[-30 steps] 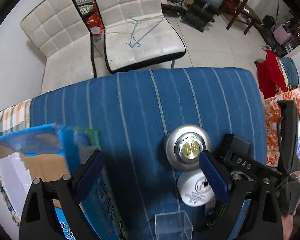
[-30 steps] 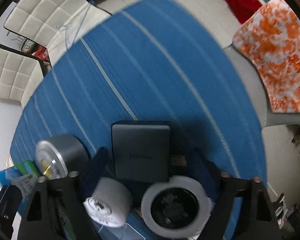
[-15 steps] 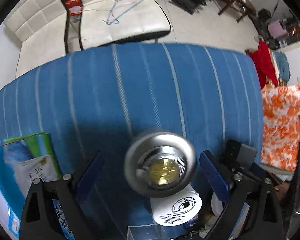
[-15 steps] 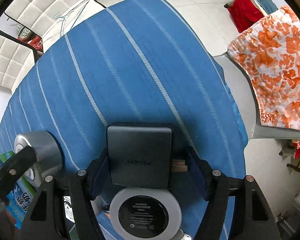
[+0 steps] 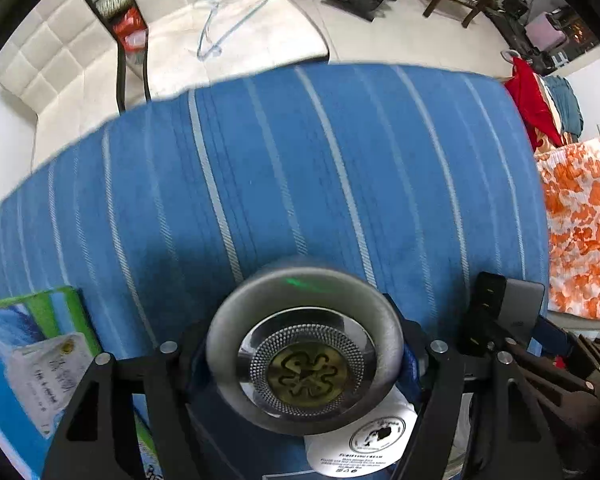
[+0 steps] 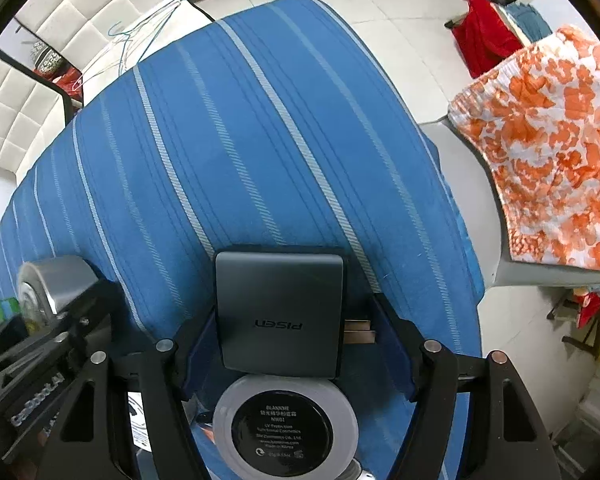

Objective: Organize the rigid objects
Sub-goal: 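Carry the charger and tin into the blue box while both tools open to release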

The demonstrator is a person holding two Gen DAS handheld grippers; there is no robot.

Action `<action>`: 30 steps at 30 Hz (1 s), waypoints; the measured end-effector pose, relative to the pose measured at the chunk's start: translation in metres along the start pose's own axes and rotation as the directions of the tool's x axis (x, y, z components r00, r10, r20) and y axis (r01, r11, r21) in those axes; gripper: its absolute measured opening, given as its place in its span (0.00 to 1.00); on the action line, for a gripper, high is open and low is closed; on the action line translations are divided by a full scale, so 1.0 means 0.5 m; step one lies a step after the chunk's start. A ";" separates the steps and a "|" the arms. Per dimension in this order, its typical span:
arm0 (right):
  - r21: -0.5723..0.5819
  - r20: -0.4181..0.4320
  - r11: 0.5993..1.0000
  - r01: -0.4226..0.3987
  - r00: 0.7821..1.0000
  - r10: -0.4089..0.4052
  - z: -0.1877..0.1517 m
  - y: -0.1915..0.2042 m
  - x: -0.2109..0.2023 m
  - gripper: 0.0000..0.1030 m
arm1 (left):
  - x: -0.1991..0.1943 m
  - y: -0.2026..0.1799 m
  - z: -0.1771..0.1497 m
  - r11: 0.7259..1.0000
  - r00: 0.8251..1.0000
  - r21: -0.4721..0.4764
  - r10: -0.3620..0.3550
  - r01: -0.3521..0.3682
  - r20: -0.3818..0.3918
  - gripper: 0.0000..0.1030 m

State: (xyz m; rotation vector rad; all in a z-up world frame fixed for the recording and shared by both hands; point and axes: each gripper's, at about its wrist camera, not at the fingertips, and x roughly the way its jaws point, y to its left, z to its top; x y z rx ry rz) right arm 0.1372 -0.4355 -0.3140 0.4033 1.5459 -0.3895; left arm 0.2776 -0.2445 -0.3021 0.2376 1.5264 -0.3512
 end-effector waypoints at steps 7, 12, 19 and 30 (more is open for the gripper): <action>-0.004 0.057 1.000 -0.014 0.998 0.014 -0.009 -0.006 -0.050 0.71 | -0.090 -0.009 -0.020 1.000 0.993 0.027 0.012 -0.015 0.116 0.68; -0.002 0.143 1.000 -0.016 0.990 0.016 -0.024 0.009 -0.143 0.71 | -0.162 0.027 -0.041 1.000 0.984 0.005 -0.023 0.022 0.179 0.68; -0.118 0.253 0.986 -0.120 0.956 0.147 -0.119 0.121 -0.313 0.71 | -0.295 0.138 -0.102 0.995 0.960 -0.042 -0.077 0.092 0.271 0.68; -0.389 0.184 0.896 -0.215 0.935 0.304 -0.262 0.540 -0.345 0.71 | -0.328 0.489 -0.303 0.957 0.965 -0.283 0.008 0.069 0.263 0.68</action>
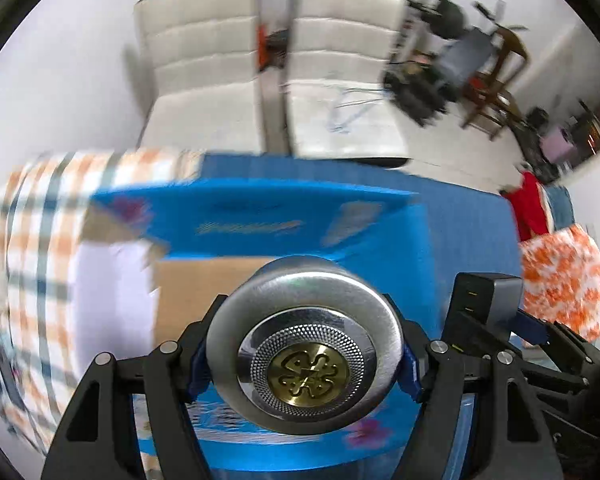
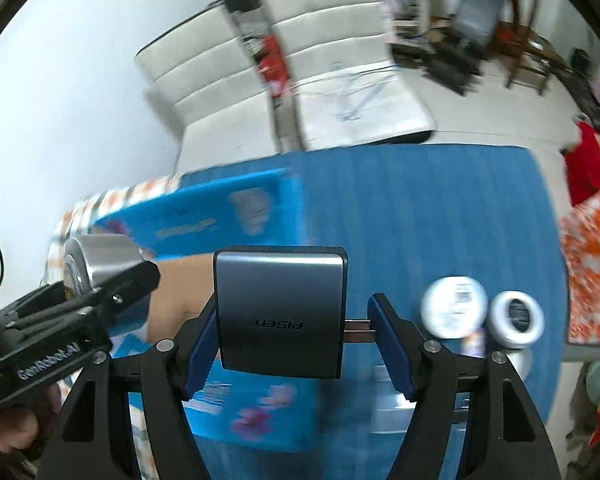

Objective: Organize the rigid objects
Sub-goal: 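Carry the charger and tin into the blue box while both tools open to release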

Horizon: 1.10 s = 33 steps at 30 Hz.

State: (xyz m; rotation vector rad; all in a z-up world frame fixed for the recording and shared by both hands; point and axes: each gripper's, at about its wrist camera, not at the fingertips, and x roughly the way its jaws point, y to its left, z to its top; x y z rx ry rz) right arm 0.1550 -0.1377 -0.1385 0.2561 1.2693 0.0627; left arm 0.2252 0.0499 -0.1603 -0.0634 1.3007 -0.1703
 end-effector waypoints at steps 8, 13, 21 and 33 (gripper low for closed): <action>-0.084 -0.104 0.995 0.048 0.993 -0.056 0.030 0.122 0.169 0.71 | 0.100 0.185 0.006 0.987 0.993 -0.149 -0.079 0.065 -0.089 0.68; -0.112 -0.177 0.991 0.076 0.980 -0.095 0.029 0.124 0.258 0.71 | 0.193 0.194 0.032 0.962 0.960 -0.205 -0.217 0.180 -0.178 0.68; -0.149 -0.211 0.984 0.101 0.969 -0.131 0.032 0.124 0.326 0.71 | 0.276 0.132 0.059 0.970 0.931 -0.128 -0.237 0.209 -0.278 0.68; -0.141 -0.270 0.980 0.139 0.947 -0.173 0.070 0.123 0.393 0.72 | 0.296 0.140 0.072 0.951 0.914 -0.229 -0.273 0.209 -0.301 0.68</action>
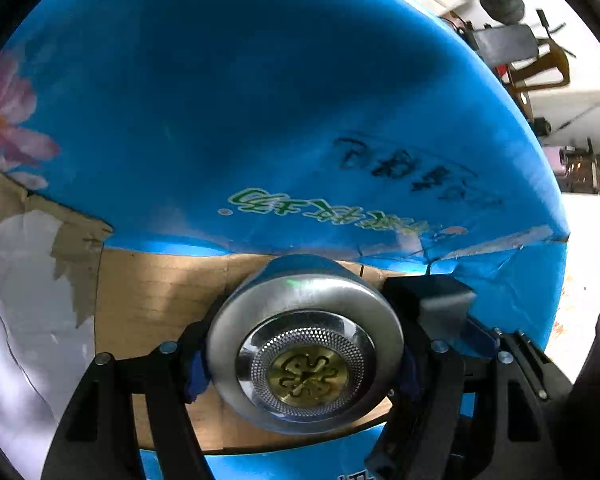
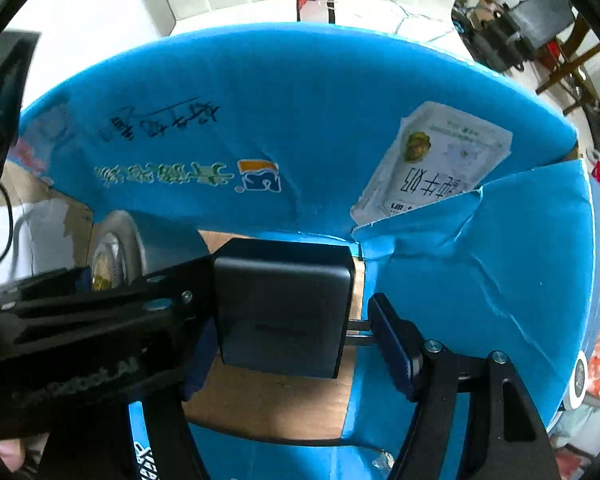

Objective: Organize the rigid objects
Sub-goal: 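Carry the charger and tin into the blue box while both tools open to release, then lift both tools out of the blue box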

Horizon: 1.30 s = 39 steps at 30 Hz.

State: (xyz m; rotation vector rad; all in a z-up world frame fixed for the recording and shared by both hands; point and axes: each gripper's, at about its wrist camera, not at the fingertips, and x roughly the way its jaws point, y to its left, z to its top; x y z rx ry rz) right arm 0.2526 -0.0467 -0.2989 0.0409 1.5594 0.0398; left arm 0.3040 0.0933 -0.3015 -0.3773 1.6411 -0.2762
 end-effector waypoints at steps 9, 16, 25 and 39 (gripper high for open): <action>0.009 -0.034 1.000 -0.025 0.999 0.025 0.021 -0.004 0.001 0.79 | -0.019 0.013 0.015 0.998 0.998 -0.020 0.052 -0.052 -0.019 1.00; 0.039 -0.008 0.998 -0.053 0.999 0.054 0.000 -0.027 -0.040 0.91 | -0.077 -0.025 0.002 0.995 0.994 0.035 0.096 -0.098 0.049 1.00; 0.079 0.084 0.996 0.038 0.995 -0.045 -0.121 -0.023 -0.124 0.93 | -0.155 0.005 -0.149 0.957 0.936 0.098 0.243 -0.275 0.255 1.00; 0.064 0.245 0.998 0.000 0.969 -0.016 -0.274 0.050 -0.272 0.93 | -0.285 -0.040 -0.343 0.916 0.862 0.142 0.288 -0.375 0.416 1.00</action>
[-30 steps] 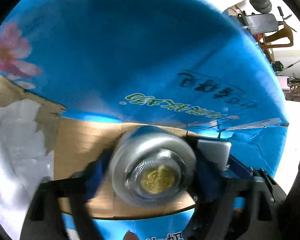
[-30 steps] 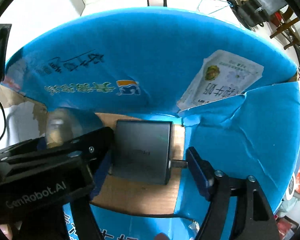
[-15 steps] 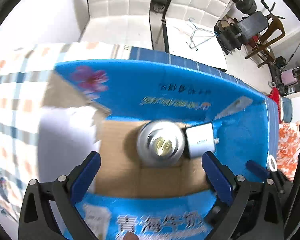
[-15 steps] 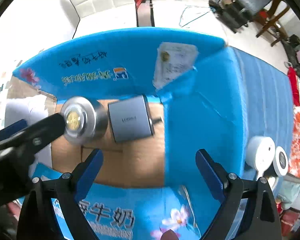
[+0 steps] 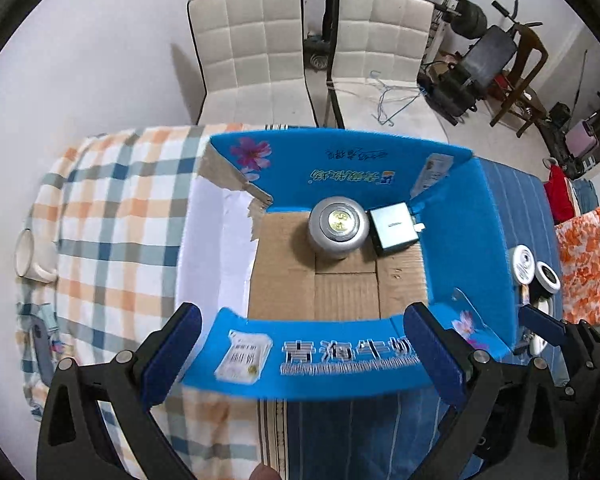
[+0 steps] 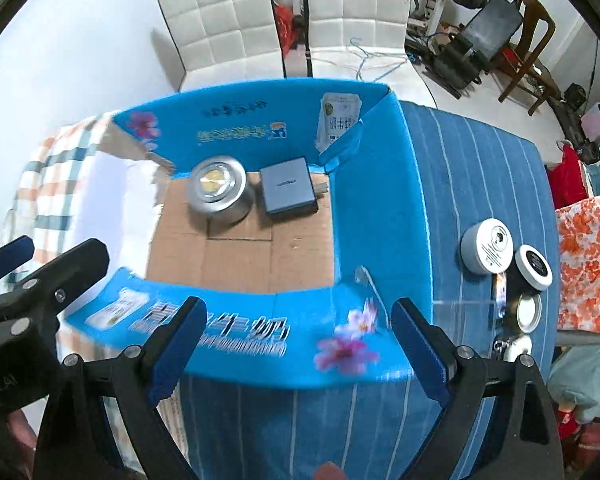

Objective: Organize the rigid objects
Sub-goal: 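Lift both tools out of the blue box, then grasp the white Yiyan jar with the left tool while the right tool grasps the black-lid jar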

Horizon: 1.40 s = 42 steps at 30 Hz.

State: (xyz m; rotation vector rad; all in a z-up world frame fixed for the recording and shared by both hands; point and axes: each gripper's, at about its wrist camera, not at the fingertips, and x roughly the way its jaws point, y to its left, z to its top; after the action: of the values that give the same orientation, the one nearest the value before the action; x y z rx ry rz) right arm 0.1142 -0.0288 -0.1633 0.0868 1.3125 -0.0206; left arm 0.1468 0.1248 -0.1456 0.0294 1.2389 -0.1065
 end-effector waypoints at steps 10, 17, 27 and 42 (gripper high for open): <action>-0.029 0.135 0.998 -0.052 0.989 0.056 -0.039 -0.006 -0.177 0.93 | -0.155 -0.043 -0.036 0.999 0.993 0.029 0.024 -0.028 0.115 1.00; -0.058 0.158 0.993 -0.107 0.981 0.115 -0.046 -0.049 -0.247 0.93 | -0.208 -0.080 -0.046 1.000 0.987 -0.019 0.026 -0.023 0.156 1.00; 0.171 0.099 0.985 -0.030 0.995 0.013 -0.060 -0.352 -0.211 0.93 | -0.161 -0.307 0.000 0.991 0.988 0.102 -0.096 0.084 0.118 1.00; 0.409 -0.182 0.912 0.035 0.982 0.044 0.007 -0.742 0.174 0.93 | 0.200 -0.635 0.133 0.973 0.976 0.174 -0.121 0.152 -0.179 1.00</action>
State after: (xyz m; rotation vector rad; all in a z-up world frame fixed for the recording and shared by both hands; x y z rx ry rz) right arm 0.1161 -0.3960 -0.2656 0.4617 1.4805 -0.2928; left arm 0.2106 -0.2030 -0.2071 0.1180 1.3950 -0.3470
